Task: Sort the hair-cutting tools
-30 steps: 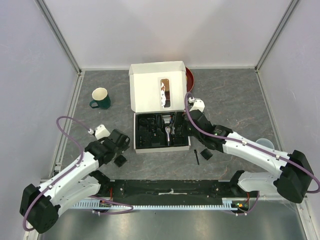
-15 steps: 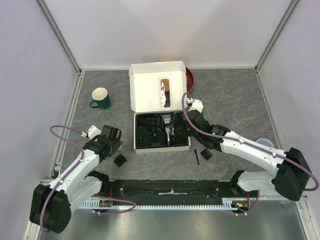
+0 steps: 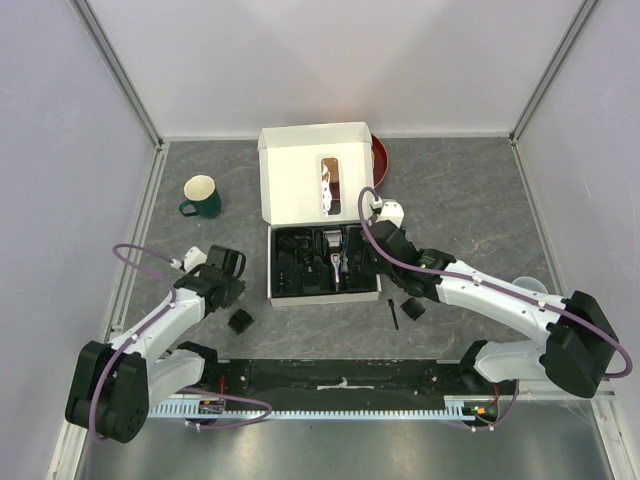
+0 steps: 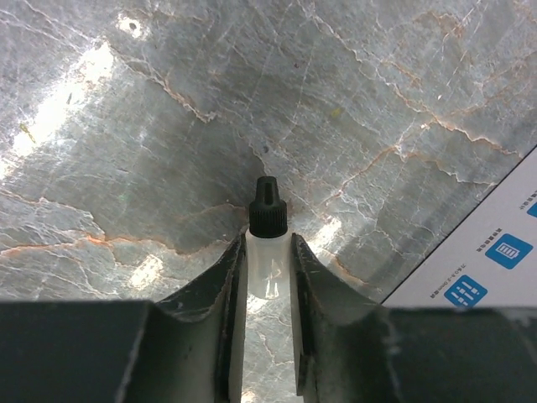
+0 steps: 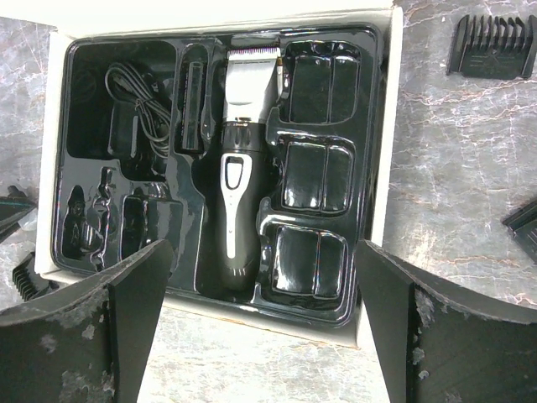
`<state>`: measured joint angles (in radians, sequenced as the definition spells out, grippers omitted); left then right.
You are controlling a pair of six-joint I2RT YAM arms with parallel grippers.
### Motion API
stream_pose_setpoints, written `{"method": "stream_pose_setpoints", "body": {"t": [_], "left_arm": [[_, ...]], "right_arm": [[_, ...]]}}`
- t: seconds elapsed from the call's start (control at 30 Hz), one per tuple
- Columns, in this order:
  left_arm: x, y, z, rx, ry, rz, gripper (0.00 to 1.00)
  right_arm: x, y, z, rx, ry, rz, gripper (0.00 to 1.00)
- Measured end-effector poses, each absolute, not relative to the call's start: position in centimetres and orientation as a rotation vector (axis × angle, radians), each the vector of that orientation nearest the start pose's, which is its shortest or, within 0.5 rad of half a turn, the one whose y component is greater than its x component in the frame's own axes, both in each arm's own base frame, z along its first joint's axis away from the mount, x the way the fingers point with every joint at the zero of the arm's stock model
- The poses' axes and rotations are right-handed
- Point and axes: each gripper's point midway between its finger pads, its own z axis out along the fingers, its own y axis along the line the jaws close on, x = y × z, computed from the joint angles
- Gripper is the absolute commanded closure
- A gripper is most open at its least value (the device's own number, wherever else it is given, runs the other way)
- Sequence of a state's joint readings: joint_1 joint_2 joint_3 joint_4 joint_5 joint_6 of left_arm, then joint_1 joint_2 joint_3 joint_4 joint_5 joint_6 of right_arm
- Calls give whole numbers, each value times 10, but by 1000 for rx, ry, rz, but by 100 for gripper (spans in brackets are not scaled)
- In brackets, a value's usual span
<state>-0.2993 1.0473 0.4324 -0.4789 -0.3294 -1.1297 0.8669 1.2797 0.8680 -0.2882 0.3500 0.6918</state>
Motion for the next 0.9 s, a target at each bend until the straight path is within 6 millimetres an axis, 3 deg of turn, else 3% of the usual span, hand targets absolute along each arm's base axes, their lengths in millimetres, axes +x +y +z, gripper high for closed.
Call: {"method": "stream_pose_setpoints", "body": {"t": [0.1, 0.27, 0.37, 0.43, 0.53, 0.63, 0.9], "left_arm": [[221, -46, 18, -1118, 2310, -90, 92], [221, -46, 25, -1065, 2333, -89, 94], [228, -50, 46, -992, 2320, -133, 94], [239, -57, 70, -914, 2293, -201, 92], [255, -74, 110, -761, 2258, -330, 91], [263, -97, 137, -588, 2241, -479, 90], [250, -160, 156, -217, 2269, -795, 89]], "right_arm": [[262, 252, 138, -10, 2260, 446, 2], [262, 251, 137, -9, 2260, 438, 2], [262, 251, 137, -8, 2261, 433, 2], [262, 250, 137, -7, 2261, 430, 2], [262, 250, 137, -6, 2260, 429, 2], [262, 250, 137, -5, 2260, 428, 2], [262, 250, 137, -1, 2260, 430, 2]]}}
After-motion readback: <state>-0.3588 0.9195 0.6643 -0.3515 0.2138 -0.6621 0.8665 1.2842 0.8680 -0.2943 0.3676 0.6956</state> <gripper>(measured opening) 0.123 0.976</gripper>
